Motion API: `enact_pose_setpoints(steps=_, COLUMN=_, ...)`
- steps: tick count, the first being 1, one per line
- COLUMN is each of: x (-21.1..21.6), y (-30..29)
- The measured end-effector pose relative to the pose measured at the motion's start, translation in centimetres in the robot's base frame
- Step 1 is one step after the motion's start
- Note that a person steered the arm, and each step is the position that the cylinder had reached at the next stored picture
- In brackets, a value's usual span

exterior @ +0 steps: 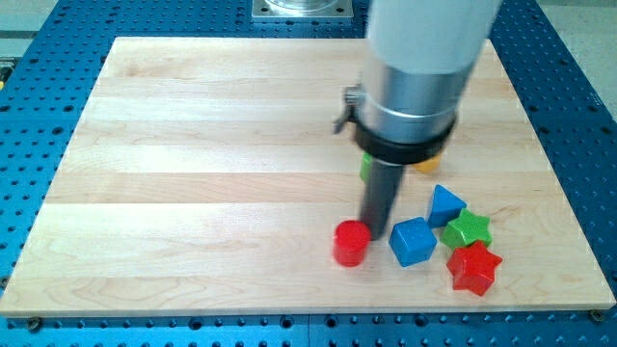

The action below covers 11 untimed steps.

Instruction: Push the red circle to the left

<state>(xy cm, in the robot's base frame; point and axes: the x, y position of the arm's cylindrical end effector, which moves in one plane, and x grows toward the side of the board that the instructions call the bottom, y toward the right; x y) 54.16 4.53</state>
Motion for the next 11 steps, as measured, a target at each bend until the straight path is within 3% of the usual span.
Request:
enact_pose_setpoints(steps=1, x=-0.1, y=-5.3)
enact_pose_setpoints(steps=3, x=-0.2, y=-8.5)
enact_pose_setpoints(steps=5, x=-0.2, y=0.7)
enact_pose_setpoints(steps=7, x=4.0, y=1.1)
enact_pose_setpoints(steps=9, x=3.8, y=-8.3)
enact_pose_setpoints(steps=10, x=2.1, y=-7.2)
enact_pose_setpoints(steps=11, x=0.6, y=-9.6)
